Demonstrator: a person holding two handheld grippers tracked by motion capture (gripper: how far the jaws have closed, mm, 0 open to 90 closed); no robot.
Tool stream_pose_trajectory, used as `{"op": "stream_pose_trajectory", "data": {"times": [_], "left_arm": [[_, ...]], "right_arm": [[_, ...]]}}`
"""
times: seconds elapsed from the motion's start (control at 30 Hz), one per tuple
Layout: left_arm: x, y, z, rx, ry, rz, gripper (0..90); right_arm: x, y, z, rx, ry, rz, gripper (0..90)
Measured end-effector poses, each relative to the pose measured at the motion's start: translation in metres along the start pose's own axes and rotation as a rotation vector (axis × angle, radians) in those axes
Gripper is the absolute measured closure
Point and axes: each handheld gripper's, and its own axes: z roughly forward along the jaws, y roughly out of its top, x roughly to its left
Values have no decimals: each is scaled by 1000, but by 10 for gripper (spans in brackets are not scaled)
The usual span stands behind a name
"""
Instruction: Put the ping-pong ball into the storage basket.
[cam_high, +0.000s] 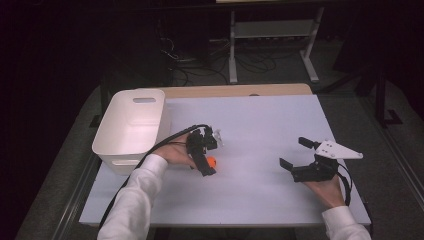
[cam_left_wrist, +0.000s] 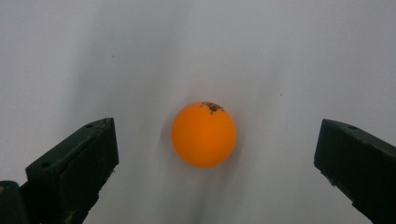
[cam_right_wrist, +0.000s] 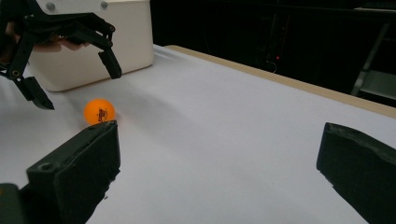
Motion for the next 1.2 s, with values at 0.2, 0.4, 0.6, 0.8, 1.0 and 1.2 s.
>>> {"op": "stream_pose_trajectory", "data": {"times": [0.2, 0.4, 0.6, 0.8, 1.0, 1.2], "left_arm": [[-1, 3, 13, 13, -23, 18, 0], [-1, 3, 19, 33, -31, 25, 0], [-1, 2, 24, 51, -35, 25, 33], [3, 1, 27, 50, -41, 9, 78], [6, -4, 31, 61, -30, 0, 151], [6, -3, 28, 45, -25, -3, 274]], "right_arm": [[0, 0, -1, 2, 0, 2, 0], [-1, -1, -1, -4, -4, -8, 0], [0, -1, -1, 4, 3, 3, 0], [0, -1, -1, 4, 6, -5, 0], [-1, -1, -2, 2, 5, -5, 0], [-1, -1, -2, 2, 4, -6, 0]]}}
